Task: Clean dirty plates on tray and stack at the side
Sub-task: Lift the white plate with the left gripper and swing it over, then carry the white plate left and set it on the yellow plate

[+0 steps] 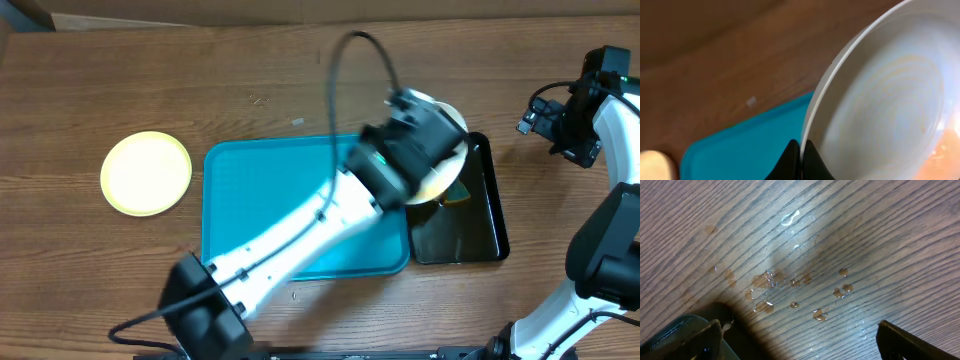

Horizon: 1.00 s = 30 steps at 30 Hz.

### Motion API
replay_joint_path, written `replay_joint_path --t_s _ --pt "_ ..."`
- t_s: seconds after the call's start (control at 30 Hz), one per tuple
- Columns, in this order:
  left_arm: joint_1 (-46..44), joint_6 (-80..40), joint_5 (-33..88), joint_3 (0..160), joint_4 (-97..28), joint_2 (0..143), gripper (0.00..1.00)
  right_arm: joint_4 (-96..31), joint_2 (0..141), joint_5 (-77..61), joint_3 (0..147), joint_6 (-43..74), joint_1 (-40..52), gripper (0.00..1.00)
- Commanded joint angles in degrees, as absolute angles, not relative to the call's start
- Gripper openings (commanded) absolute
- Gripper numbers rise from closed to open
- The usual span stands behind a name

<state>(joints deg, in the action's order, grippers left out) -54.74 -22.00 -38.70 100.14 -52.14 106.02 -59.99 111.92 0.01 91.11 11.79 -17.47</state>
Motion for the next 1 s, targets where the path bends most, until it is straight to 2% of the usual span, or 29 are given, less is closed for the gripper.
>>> replay_joint_path --t_s 0.0,0.13,0.27,0.37,0.63,0.8,0.97 --pt "-61.9 -17.2 -63.0 101.6 -49.2 105.4 0.04 -59.7 111.1 0.0 92.3 12.0 -17.5 1.0" --pt "-67.7 -10.9 -73.3 101.6 -44.1 105.4 0.04 -59.7 111.1 0.0 92.3 12.0 -17.5 1.0" --pt "-71.7 0.4 -81.6 101.6 -34.1 105.4 0.04 -59.7 111.1 0.0 92.3 12.0 -17.5 1.0" --pt "-72.2 5.1 -81.6 101.6 -30.1 105.4 0.04 -59.7 111.1 0.0 92.3 12.0 -17.5 1.0" --pt "-71.3 4.7 -80.9 101.6 -29.1 105.4 0.04 -59.7 111.1 0.0 92.3 12.0 -17.5 1.0" --pt "-69.6 -3.5 -69.4 101.4 -36.0 105.4 0.04 -59.7 111.1 0.0 92.3 12.0 -17.5 1.0" --pt "-64.0 -22.0 -44.9 101.4 -48.1 105.6 0.04 -59.7 111.1 0.0 92.3 12.0 -17.5 1.0"
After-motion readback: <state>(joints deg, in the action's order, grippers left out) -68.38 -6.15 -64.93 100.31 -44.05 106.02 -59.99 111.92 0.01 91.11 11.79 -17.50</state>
